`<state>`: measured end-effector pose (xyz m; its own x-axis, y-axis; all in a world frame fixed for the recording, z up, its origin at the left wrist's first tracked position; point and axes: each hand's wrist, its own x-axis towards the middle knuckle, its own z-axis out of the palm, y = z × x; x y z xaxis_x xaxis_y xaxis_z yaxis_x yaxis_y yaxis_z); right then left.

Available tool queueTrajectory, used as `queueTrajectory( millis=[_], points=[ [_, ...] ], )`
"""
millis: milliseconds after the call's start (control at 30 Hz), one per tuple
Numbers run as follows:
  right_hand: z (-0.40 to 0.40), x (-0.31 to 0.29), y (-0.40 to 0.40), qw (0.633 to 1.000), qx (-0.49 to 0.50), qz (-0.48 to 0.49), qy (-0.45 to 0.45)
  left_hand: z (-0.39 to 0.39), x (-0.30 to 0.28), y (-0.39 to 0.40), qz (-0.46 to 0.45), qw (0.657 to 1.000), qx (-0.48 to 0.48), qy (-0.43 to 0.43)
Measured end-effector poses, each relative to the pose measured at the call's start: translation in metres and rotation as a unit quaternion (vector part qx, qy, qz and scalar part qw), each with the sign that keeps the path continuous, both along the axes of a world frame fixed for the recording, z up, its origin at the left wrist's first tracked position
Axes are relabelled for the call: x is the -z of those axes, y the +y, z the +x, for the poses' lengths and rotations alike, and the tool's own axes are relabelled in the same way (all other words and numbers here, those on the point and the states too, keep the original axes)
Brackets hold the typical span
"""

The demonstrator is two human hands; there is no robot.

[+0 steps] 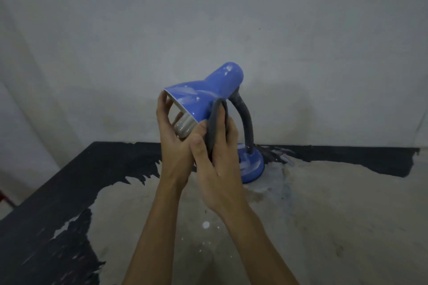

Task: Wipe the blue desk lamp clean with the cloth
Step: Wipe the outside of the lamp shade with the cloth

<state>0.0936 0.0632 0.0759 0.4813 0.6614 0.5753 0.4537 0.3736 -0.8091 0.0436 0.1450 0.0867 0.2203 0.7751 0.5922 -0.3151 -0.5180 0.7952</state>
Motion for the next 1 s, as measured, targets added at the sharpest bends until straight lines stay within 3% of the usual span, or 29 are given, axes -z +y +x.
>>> queueTrajectory(
  millis=[300,500,800,900,1000],
  points=[
    [0.026,0.035,0.013,0.982,-0.150,-0.079,0.084,0.001,0.001,0.002,0.030,0.999,-0.024,0.008],
    [0.040,0.025,0.007,0.962,-0.127,-0.106,0.217,-0.003,0.000,0.003,0.021,1.000,-0.011,0.003],
    [0.039,0.008,-0.001,0.997,-0.053,-0.046,0.011,-0.004,-0.004,-0.002,0.024,1.000,0.009,0.002],
    [0.038,0.007,0.000,0.995,-0.007,-0.001,-0.095,-0.006,-0.005,-0.002,0.021,1.000,0.013,0.006],
    [0.038,0.012,0.001,0.990,0.012,0.015,-0.140,-0.006,-0.003,-0.001,0.022,1.000,0.016,0.008]
  ],
)
